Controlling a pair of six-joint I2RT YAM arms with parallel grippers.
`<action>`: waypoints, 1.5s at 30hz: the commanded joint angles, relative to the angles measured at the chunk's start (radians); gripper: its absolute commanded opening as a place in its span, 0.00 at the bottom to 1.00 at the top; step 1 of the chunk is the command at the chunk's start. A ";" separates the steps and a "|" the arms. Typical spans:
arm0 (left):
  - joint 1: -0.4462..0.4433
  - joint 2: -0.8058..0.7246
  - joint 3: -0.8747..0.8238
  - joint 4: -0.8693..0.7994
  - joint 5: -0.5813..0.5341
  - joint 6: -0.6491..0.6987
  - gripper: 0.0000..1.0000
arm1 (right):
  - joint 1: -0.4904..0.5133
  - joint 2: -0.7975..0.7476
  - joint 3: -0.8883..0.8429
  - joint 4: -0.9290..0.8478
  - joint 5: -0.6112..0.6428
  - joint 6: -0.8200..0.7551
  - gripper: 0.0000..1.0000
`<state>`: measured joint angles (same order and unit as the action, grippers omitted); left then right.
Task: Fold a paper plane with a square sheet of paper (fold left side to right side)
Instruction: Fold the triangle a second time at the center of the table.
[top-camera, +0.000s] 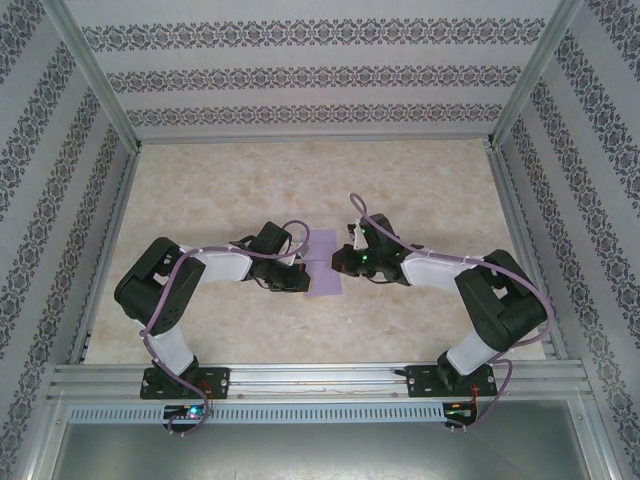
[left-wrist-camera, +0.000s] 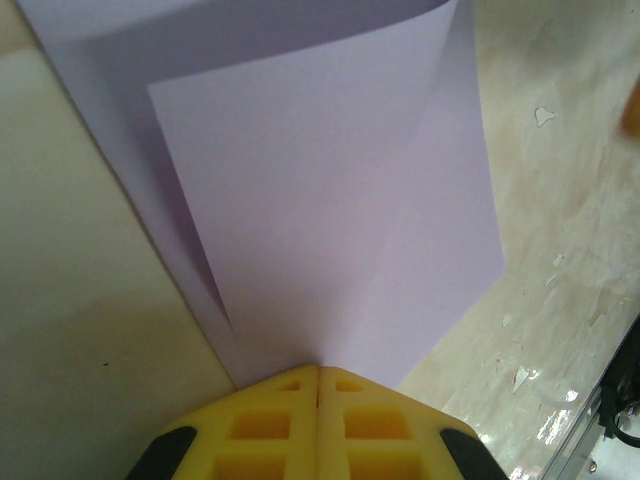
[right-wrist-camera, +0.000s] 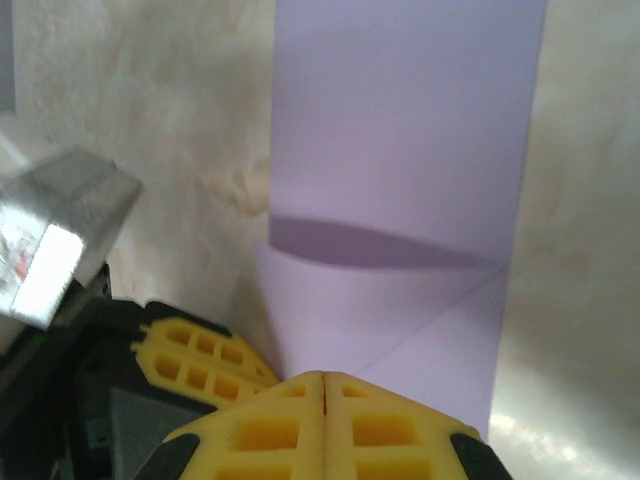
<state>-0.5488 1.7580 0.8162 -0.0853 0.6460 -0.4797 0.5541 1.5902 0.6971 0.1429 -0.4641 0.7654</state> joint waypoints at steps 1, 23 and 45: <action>-0.019 0.062 -0.040 -0.123 -0.137 -0.002 0.03 | 0.032 0.016 -0.013 0.075 -0.002 0.086 0.00; -0.023 0.072 -0.034 -0.128 -0.138 -0.001 0.03 | 0.126 0.172 -0.005 0.253 -0.022 0.224 0.00; -0.025 0.074 -0.042 -0.125 -0.144 -0.010 0.02 | 0.136 0.226 -0.001 0.217 0.018 0.208 0.00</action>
<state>-0.5507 1.7588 0.8185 -0.0864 0.6422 -0.4873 0.6746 1.7786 0.6926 0.3946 -0.4694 0.9962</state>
